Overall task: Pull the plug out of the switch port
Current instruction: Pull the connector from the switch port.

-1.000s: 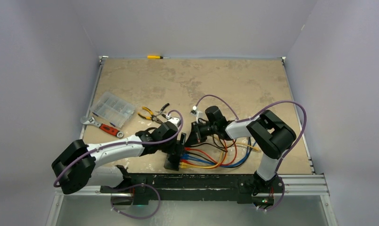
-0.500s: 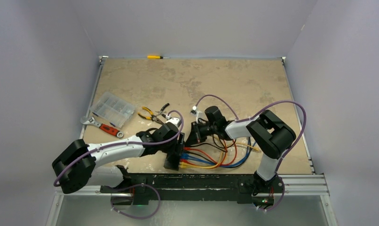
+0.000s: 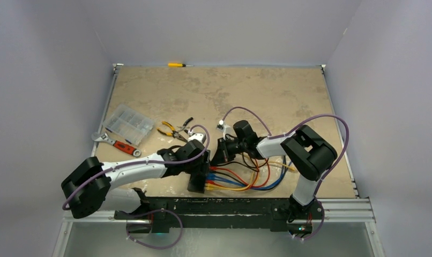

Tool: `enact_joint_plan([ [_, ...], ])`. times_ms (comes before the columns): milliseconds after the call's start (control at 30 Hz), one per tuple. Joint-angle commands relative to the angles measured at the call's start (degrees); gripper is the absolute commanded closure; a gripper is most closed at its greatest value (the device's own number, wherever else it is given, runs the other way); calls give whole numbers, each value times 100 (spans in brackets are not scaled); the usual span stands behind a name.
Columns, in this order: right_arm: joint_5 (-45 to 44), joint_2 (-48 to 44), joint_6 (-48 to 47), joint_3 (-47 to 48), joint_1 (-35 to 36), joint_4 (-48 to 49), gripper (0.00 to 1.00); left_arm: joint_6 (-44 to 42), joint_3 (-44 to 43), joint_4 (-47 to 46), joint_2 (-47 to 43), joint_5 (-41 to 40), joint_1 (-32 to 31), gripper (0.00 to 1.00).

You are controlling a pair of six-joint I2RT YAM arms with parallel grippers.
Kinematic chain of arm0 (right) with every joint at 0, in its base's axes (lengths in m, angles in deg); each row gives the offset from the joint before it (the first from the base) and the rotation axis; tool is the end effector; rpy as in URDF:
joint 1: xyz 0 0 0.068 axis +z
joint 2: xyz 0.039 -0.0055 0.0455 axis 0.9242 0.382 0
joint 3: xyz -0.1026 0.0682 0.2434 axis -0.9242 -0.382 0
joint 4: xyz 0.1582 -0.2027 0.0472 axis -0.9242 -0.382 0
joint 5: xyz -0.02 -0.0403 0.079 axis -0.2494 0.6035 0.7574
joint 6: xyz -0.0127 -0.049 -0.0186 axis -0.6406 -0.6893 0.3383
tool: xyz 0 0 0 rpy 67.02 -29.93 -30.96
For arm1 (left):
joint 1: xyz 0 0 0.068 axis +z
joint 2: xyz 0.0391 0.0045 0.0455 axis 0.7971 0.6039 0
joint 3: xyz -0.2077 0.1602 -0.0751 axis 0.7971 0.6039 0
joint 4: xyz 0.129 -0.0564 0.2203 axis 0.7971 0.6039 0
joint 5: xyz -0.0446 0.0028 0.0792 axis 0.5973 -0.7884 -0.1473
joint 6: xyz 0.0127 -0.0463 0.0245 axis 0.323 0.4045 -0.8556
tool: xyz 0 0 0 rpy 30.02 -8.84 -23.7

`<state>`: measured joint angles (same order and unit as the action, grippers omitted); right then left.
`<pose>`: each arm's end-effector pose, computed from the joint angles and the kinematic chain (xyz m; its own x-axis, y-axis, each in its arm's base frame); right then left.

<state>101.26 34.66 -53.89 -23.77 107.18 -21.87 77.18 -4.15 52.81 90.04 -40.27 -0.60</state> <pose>0.2323 0.2237 0.1216 -0.8752 -0.2213 -0.4301 -0.4837 0.4142 0.7711 0.1437 -0.1833 0.1683 -0.8677 0.0354 -0.4958 0.1899 0.9455 -0.2647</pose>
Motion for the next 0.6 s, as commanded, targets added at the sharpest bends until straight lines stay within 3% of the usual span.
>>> enact_joint_plan([
  [0,259,-163,-153,1,-25,-152,100,244,62,859,344,-1195,107,56],
  [567,254,-542,-432,-135,-234,-595,100,599,-69,1268,629,-1563,106,58],
])
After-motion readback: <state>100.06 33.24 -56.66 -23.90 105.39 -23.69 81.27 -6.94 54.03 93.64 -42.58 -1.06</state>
